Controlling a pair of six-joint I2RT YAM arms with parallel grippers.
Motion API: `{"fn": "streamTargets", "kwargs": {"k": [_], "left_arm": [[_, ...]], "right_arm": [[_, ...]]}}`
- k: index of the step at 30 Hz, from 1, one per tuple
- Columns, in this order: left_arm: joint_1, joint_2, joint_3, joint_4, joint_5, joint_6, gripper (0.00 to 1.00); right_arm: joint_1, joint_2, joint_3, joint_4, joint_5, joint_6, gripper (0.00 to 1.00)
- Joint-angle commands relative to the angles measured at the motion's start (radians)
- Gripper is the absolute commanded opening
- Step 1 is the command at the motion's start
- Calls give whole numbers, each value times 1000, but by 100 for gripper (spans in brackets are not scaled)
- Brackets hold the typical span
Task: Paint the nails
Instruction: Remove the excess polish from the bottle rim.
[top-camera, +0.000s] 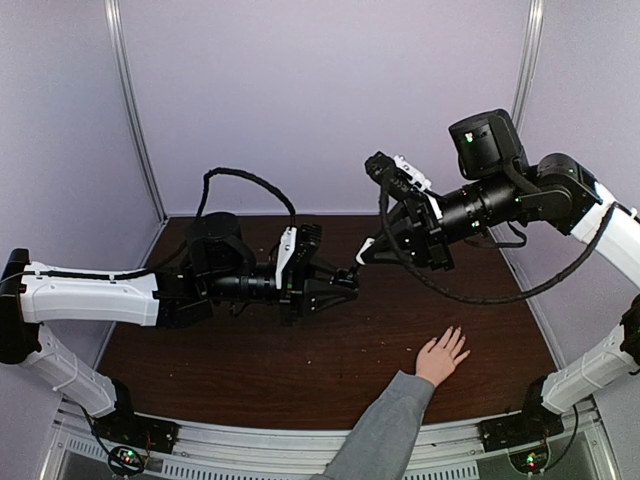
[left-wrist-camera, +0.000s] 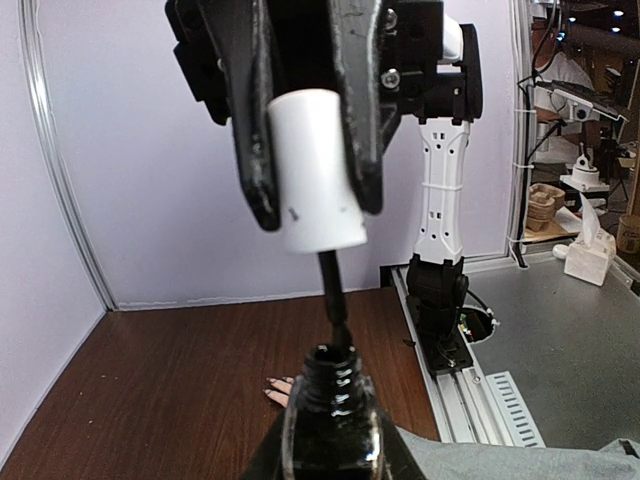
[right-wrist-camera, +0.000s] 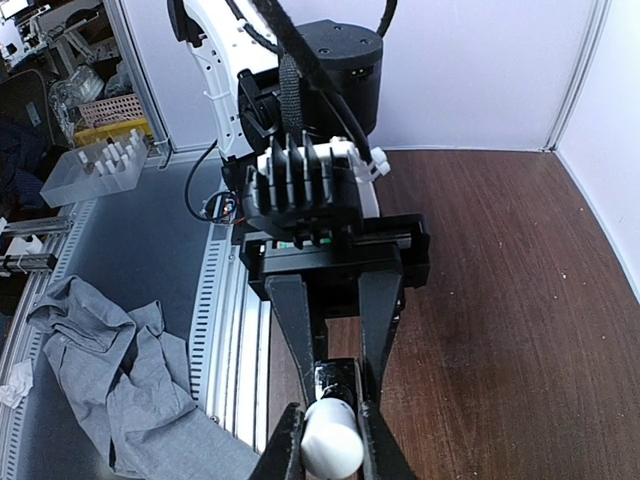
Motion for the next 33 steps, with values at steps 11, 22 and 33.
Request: {"fn": "streamTargets", "kwargs": {"k": [11, 22, 33], "left_arm": [[9, -4, 10, 68, -7, -6, 0], [10, -3, 6, 72, -14, -6, 0], [11, 7, 18, 67, -9, -6, 0]], "right_arm": [[4, -29, -9, 32, 100, 5, 0], [2, -46, -11, 30, 75, 4, 0], [2, -34, -11, 40, 27, 9, 0]]}}
